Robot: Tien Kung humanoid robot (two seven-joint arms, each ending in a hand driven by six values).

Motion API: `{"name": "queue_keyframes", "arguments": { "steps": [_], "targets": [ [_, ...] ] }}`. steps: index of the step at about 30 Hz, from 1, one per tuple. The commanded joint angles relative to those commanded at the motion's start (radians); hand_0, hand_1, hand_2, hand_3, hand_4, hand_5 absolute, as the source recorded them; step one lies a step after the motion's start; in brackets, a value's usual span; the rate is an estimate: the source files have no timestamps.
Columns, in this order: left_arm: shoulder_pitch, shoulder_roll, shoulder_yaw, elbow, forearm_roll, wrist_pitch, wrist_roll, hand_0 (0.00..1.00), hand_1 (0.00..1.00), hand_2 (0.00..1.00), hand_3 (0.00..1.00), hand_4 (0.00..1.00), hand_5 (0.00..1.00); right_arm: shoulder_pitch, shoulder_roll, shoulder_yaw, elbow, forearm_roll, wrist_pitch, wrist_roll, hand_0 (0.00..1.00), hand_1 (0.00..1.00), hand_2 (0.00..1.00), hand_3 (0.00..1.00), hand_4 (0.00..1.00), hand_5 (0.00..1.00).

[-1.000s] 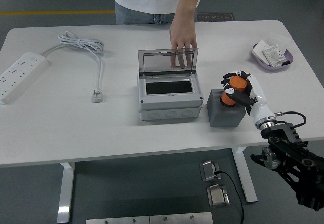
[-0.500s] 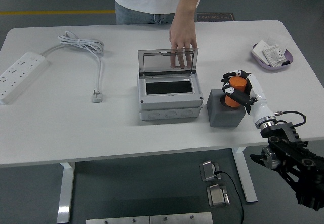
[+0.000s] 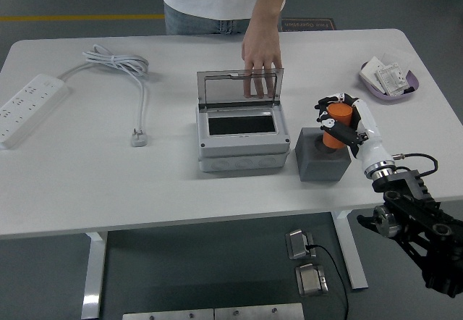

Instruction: Fetch the battery,place it into the box,close the lid of the box

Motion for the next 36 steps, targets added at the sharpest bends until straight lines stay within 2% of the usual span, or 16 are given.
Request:
{"name": "queue_keyframes", "arguments": {
  "steps": [5,7,11,12,16,17,18,25,31,36],
  "targets": [
    [0.0,-0.001,-0.002,0.0,0.002,0.001,0.0,0.669,0.723,0.684,0.624,0.629,0.21,0.0,-0.009,-0.003,0.068,-0.062,-0.042,-0.032,0.214,0.373,0.505,0.272,0.129,0.002],
    [0.0,-0.001,-0.003,0.0,0.002,0.001,0.001,0.667,0.726,0.684,0.623,0.628,0.21,0.005,-0.012,-0.009,0.099,-0.103,-0.062,-0.054,0.184,0.367,0.509,0.271,0.126,0.002],
    [0.001,-0.001,-0.003,-0.001,0.002,0.002,0.002,0.667,0.726,0.684,0.623,0.628,0.21,0.034,-0.008,-0.03,0.133,-0.193,-0.096,-0.092,0.184,0.367,0.509,0.271,0.126,0.002],
    [0.002,-0.001,-0.004,-0.001,0.002,0.002,0.002,0.667,0.727,0.69,0.622,0.628,0.209,0.043,-0.006,-0.035,0.137,-0.216,-0.103,-0.101,0.172,0.352,0.361,0.265,0.076,0.002],
    [0.002,-0.001,-0.006,-0.002,0.003,0.002,0.004,0.667,0.727,0.69,0.622,0.628,0.209,0.1,0.005,-0.067,0.136,-0.326,-0.128,-0.151,0.172,0.352,0.361,0.265,0.076,0.002],
    [0.002,0.0,-0.006,-0.002,0.004,0.001,0.005,0.667,0.727,0.69,0.622,0.628,0.209,0.122,0.008,-0.084,0.131,-0.359,-0.138,-0.171,0.172,0.352,0.361,0.265,0.076,0.002],
    [0.002,0.0,-0.006,-0.002,0.003,0.001,0.005,0.666,0.727,0.691,0.622,0.626,0.205,0.142,0.011,-0.103,0.123,-0.393,-0.148,-0.19,0.174,0.35,0.306,0.262,0.081,0.002],
    [0.005,0.0,-0.02,-0.004,0.023,-0.001,0.014,0.666,0.73,0.693,0.622,0.625,0.203,0.282,0.064,-0.243,0.023,-0.577,-0.187,-0.287,0.175,0.35,0.299,0.261,0.083,0.002],
    [0.001,0.004,-0.027,-0.004,0.031,-0.001,0.016,0.665,0.73,0.692,0.622,0.625,0.201,0.389,0.109,-0.367,-0.056,-0.719,-0.181,-0.356,0.175,0.353,0.299,0.263,0.082,0.002],
    [-0.002,0.006,-0.031,-0.005,0.039,-0.001,0.018,0.664,0.73,0.694,0.621,0.625,0.202,0.442,0.144,-0.468,-0.134,-0.758,-0.168,-0.379,0.174,0.351,0.298,0.263,0.083,0.002]
  ]
}}
